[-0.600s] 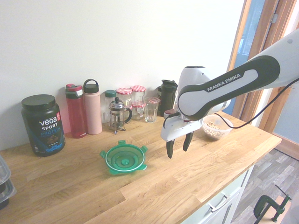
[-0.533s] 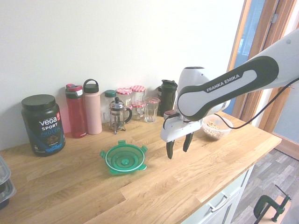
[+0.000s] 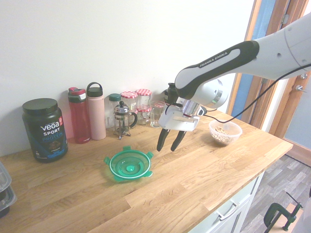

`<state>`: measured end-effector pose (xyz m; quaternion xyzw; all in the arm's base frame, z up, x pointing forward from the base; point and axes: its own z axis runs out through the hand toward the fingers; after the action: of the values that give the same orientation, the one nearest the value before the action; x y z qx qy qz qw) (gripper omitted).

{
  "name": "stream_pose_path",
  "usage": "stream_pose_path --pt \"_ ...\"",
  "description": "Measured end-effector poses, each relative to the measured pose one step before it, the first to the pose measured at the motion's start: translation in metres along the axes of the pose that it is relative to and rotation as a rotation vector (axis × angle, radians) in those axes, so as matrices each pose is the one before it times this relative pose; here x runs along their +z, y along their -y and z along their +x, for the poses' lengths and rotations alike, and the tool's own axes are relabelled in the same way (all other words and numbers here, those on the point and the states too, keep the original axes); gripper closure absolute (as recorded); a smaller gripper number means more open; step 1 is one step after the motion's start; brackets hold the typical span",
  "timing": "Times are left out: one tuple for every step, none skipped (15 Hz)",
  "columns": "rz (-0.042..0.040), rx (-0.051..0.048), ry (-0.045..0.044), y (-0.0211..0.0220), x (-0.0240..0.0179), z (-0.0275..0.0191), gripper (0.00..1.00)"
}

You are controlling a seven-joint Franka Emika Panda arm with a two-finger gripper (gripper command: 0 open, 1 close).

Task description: Cover the lid of food container

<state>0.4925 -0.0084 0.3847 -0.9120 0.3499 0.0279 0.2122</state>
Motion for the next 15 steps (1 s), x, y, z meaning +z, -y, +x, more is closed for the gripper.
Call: stream_pose_path --pt "0.02914 -0.04939 0.02567 0.00454 -0.00005 0.01207 0.0" --pt "0.02295 -0.05067 0.0298 0.00398 0.00142 0.01031 0.0" --pt "0.01788 -0.05397 0.0296 0.00438 0.00191 0.00866 0.0" --pt "0.01093 -0.05521 0.02495 0.00498 0.00294 0.00539 0.0" --pt "0.01145 -0.05669 0.01559 0.00592 0.00377 0.0037 0.0" --pt "0.01521 -0.05226 0.00812 0.00742 0.00402 0.00274 0.0" --pt "0.00771 -0.03514 0.00617 0.00637 0.00417 0.00189 0.0" --pt "-0.00092 -0.01612 0.00319 0.00588 0.00384 0.00139 0.0" --pt "-0.00162 -0.01043 0.00163 0.00569 0.00393 0.00163 0.0" --pt "-0.00742 -0.01159 -0.00105 0.00427 0.00396 0.00178 0.0" --pt "-0.01672 -0.01343 -0.00474 0.00307 0.00508 0.00205 0.0" --pt "-0.01955 -0.0107 -0.00326 0.00305 0.006 0.0019 0.0" --pt "-0.01993 -0.00924 -0.00069 0.0037 0.00669 0.0014 0.0" --pt "-0.01265 -0.00534 0.00384 0.0038 0.00654 0.00075 0.0" --pt "-0.00531 -0.00196 0.00623 0.00405 0.00595 0.00067 0.0"
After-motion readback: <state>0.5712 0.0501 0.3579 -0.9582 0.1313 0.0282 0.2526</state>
